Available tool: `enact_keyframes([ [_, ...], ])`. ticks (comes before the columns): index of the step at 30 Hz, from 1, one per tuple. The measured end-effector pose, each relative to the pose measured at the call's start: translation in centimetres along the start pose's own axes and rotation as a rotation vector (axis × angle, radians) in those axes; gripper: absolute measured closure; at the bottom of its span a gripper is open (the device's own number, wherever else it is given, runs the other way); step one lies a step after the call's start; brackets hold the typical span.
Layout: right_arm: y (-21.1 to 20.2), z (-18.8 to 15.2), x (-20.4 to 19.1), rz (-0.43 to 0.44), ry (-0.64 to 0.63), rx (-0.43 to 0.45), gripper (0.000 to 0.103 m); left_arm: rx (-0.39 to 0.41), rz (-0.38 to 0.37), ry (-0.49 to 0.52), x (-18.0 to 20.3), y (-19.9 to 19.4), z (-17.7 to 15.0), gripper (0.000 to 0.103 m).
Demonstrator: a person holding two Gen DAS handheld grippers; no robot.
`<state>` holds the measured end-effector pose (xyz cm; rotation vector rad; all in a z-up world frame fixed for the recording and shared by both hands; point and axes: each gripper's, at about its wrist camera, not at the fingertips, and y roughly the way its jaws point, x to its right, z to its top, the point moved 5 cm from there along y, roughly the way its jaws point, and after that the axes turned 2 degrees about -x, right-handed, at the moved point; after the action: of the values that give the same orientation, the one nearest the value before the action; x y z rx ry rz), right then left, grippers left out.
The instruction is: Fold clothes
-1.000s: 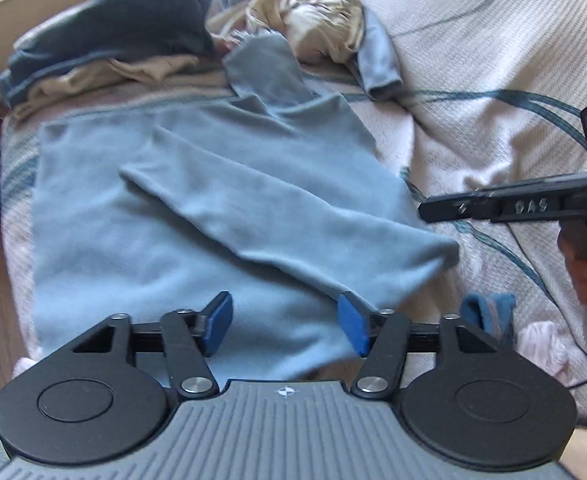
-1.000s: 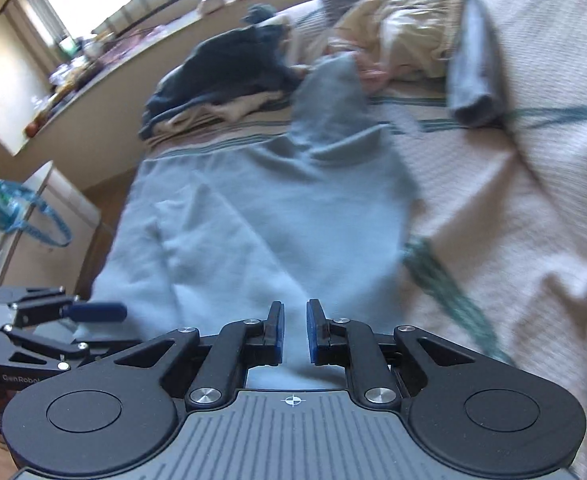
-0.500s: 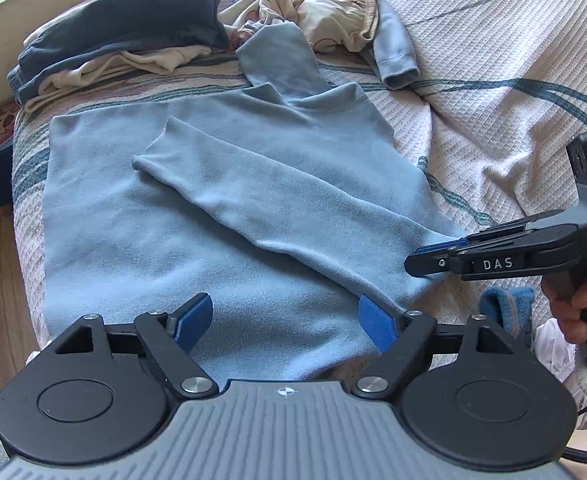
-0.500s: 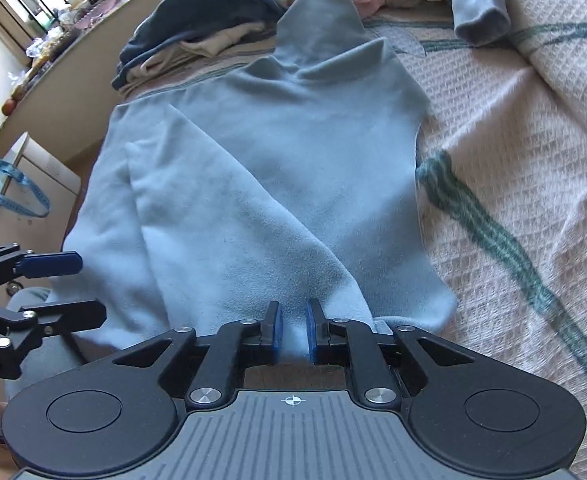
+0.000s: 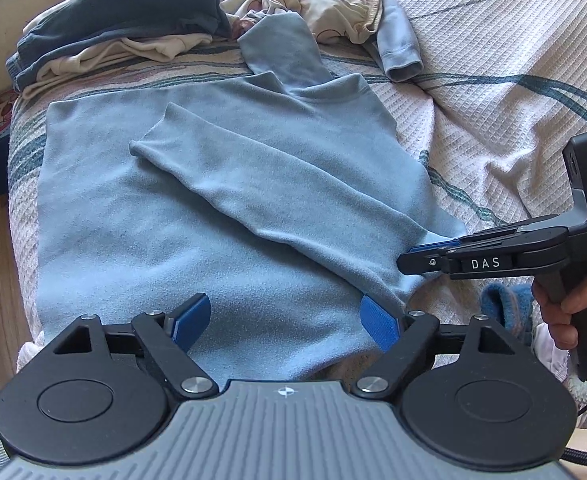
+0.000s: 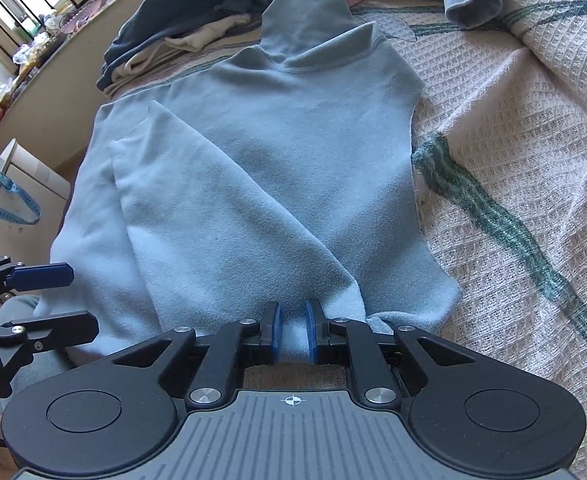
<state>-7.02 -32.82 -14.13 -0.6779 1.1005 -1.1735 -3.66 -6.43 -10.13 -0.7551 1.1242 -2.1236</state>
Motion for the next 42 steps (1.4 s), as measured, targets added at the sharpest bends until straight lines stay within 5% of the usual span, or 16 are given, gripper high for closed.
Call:
enact_keyframes([
  [42,0.44,0.31,-0.38,-0.021,-0.020,-0.029,0.088,-0.023,0.007,-0.029,-0.62,0.87,-0.21,0.021],
])
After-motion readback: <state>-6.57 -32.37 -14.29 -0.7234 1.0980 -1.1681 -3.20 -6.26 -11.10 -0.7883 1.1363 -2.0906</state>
